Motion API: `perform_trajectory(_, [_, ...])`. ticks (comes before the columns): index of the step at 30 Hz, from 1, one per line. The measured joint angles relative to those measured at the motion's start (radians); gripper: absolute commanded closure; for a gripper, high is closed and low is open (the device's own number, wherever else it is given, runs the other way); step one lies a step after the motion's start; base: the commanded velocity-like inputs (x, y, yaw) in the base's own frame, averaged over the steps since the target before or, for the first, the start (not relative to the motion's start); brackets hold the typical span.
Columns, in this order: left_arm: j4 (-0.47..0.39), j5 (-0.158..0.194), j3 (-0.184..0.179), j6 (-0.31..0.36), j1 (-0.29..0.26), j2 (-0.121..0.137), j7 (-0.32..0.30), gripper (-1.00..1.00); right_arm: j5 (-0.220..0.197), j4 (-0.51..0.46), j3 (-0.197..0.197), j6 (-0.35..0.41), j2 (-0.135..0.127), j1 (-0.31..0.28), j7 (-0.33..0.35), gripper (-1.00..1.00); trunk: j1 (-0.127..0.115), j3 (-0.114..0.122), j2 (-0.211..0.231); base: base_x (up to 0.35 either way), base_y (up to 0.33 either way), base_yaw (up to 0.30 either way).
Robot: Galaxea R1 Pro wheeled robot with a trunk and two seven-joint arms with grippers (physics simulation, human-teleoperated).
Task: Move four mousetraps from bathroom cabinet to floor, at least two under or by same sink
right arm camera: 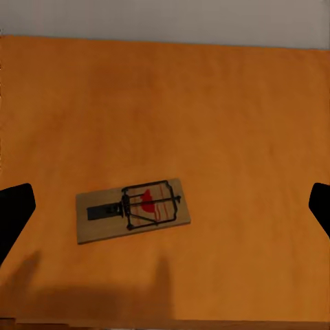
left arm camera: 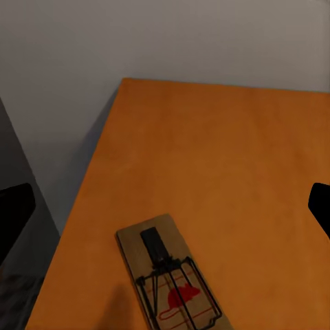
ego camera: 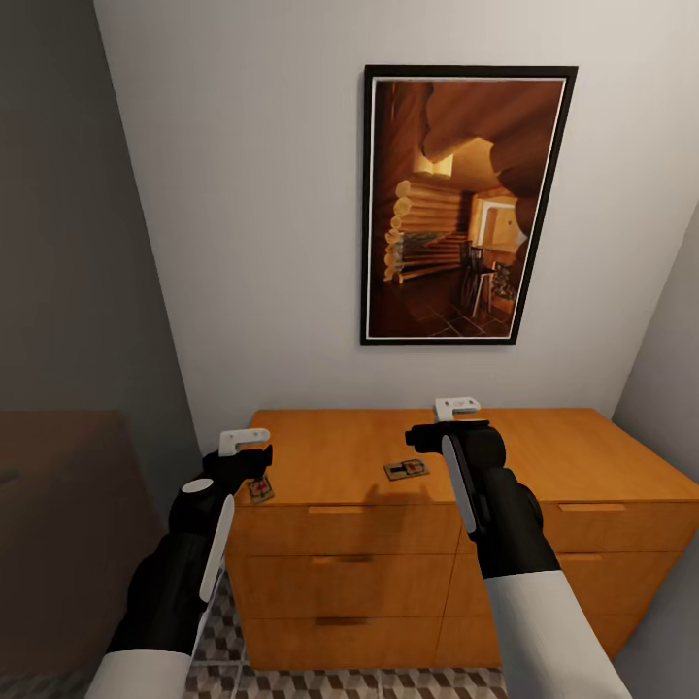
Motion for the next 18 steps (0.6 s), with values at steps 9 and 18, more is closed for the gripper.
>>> perform_trajectory(9, [0.0,0.003,0.0,0.0,0.0,0.0,0.0,-1.0,-0.004,0.0,0.0,0.0,0.001,0.0,0.0,-1.0,0.0,0.0,0.0,0.004,0.0,0.0])
perform_trajectory(18, [0.004,0.0,-0.003,0.002,0.0,0.003,-0.011,-1.0,-0.006,0.0,0.0,0.0,0.001,0.0,0.001,-1.0,0.0,0.0,0.0,0.0,0.0,0.0])
